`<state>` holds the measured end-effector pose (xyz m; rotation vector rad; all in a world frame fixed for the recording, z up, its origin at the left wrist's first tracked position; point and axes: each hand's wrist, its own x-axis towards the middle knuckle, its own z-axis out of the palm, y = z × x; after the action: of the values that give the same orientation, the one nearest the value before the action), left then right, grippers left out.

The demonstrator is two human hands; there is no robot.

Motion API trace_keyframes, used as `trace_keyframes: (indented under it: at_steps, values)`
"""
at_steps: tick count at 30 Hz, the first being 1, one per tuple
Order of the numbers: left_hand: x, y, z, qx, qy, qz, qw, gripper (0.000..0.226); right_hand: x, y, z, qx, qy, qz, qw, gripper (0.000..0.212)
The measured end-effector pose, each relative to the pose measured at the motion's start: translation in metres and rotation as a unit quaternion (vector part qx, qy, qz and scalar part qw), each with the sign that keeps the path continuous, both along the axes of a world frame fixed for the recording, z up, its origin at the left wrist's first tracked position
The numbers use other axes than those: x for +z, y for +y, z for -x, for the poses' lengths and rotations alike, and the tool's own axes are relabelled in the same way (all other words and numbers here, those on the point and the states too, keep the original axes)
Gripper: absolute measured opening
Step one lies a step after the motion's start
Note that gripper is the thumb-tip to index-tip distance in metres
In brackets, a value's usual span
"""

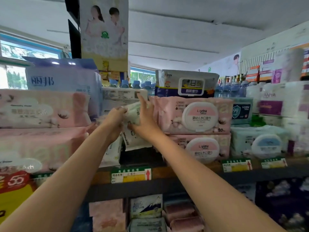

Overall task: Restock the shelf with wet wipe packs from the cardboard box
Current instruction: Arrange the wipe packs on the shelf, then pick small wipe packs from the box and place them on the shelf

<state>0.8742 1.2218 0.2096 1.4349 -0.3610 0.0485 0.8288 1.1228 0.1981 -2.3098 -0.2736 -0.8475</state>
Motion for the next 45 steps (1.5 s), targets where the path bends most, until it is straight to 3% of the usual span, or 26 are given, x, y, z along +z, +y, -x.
trace_keyframes:
  at_steps: [6,8,12,15,18,20,24,26,29,31,36,40,45]
  values:
    - [-0.005,-0.006,-0.019,0.1,-0.066,-0.223,0.968,0.045,-0.017,-0.009,-0.042,-0.127,0.087,0.026,0.988,0.061]
    - [-0.006,-0.004,-0.019,0.136,-0.094,-0.218,0.962,0.045,-0.013,-0.003,-0.047,-0.167,0.065,0.079,0.981,0.063]
    - [-0.01,0.0,-0.01,0.198,-0.159,-0.236,0.938,0.039,-0.009,0.001,-0.04,-0.209,0.023,0.29,0.934,0.062]
    - [-0.005,-0.006,0.006,0.213,-0.19,-0.145,0.947,0.03,-0.011,0.005,-0.013,-0.165,-0.006,0.275,0.947,0.051]
    - [0.007,-0.031,0.037,0.175,-0.228,-0.036,0.957,0.023,-0.004,0.002,0.036,-0.075,-0.075,0.153,0.983,0.042]
    - [0.017,-0.056,0.066,0.117,-0.257,0.012,0.959,0.023,0.006,-0.014,0.069,-0.067,-0.122,0.088,0.986,0.031]
    - [0.02,-0.122,0.127,0.026,-0.348,0.052,0.936,0.024,0.018,-0.08,0.136,-0.146,-0.215,0.114,0.959,0.026]
    - [0.007,-0.16,0.162,-0.002,-0.415,0.034,0.909,0.025,0.007,-0.124,0.181,-0.186,-0.208,0.144,0.949,0.027]
    - [-0.028,-0.221,0.231,-0.141,-0.475,-0.03,0.868,0.02,-0.033,-0.193,0.268,-0.308,-0.109,0.115,0.938,0.025]
    - [-0.067,-0.263,0.28,-0.247,-0.5,-0.094,0.825,0.02,-0.075,-0.238,0.337,-0.427,0.004,0.087,0.9,0.024]
    - [-0.189,-0.34,0.425,-0.462,-0.504,-0.24,0.689,0.026,-0.191,-0.282,0.548,-0.628,0.203,0.011,0.751,0.023]
    - [-0.277,-0.365,0.548,-0.572,-0.497,-0.32,0.569,0.031,-0.276,-0.258,0.716,-0.718,0.293,-0.072,0.627,0.027]
    - [-0.367,-0.372,0.699,-0.646,-0.495,-0.364,0.454,0.03,-0.365,-0.207,0.888,-0.738,0.397,-0.205,0.506,0.028]
